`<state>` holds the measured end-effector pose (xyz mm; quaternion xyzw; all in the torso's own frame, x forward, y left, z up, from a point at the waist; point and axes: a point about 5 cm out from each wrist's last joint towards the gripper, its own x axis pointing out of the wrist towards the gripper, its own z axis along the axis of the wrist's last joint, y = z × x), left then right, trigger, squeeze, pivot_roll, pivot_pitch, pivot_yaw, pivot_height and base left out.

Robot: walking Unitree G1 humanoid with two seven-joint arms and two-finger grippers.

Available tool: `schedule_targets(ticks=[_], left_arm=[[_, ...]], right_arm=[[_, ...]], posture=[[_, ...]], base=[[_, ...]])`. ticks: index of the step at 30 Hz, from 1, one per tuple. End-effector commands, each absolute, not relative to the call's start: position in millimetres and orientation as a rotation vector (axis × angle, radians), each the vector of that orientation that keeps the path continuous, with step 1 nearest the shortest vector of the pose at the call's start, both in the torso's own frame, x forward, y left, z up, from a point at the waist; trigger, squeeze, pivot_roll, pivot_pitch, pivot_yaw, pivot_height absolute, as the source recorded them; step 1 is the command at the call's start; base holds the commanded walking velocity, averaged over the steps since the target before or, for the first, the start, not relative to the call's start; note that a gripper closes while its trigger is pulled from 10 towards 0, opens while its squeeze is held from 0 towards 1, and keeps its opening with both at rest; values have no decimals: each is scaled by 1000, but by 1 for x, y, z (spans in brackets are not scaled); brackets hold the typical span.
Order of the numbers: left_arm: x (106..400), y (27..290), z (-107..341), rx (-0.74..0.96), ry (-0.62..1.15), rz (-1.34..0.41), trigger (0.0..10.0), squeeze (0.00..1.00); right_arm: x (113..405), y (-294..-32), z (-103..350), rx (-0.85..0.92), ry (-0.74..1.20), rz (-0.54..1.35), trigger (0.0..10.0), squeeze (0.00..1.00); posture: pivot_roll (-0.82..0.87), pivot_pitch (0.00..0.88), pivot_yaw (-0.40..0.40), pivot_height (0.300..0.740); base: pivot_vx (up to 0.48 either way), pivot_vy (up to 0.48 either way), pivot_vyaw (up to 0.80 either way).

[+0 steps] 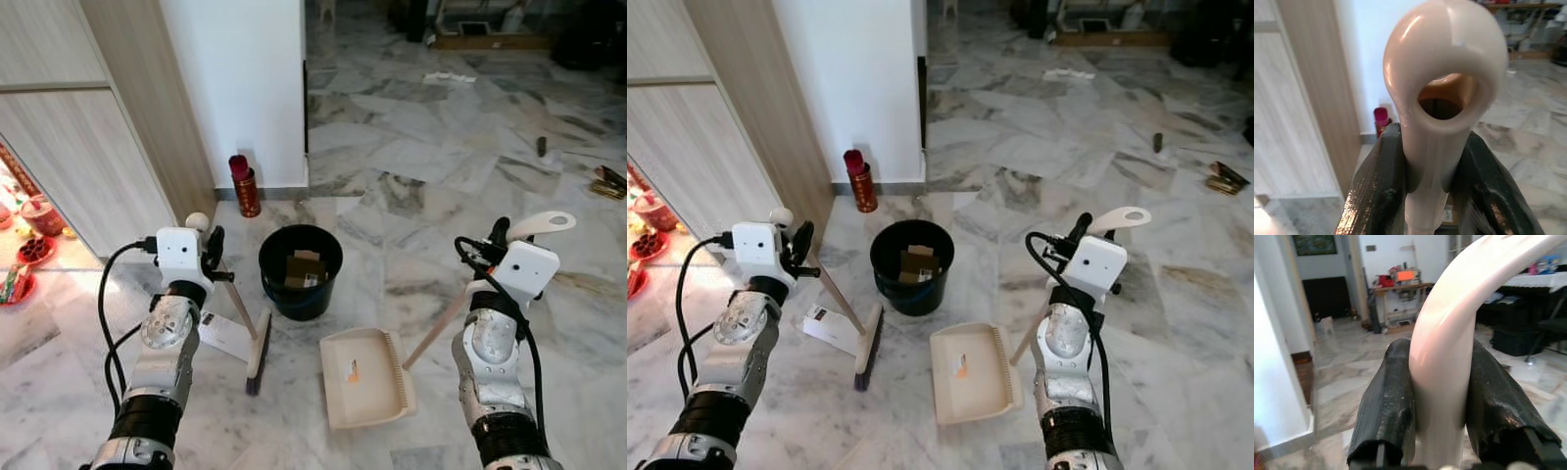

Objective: Sweep floor

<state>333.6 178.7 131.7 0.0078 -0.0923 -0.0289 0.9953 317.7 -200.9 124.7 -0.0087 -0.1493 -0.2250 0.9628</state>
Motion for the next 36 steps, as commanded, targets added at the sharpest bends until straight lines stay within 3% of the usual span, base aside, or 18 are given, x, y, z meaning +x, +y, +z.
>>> schedule_targets(ticks=[1, 29, 36], left_arm=[[336, 180, 140, 39, -217, -56, 10000, 0], [339, 193, 140, 120, -227, -27, 10000, 0], [346, 188, 140, 173, -228, -62, 10000, 0]], right_arm=[[320, -199, 131, 3, -333, -450, 10000, 0], [316, -196, 129, 4, -329, -428, 10000, 0], [305, -211, 122, -40, -315, -449, 10000, 0]], posture=[[71, 57, 23, 740], [55, 74, 13, 740], [23, 90, -2, 740]], base=[[0, 0, 0], [0, 0, 0], [0, 0, 0]])
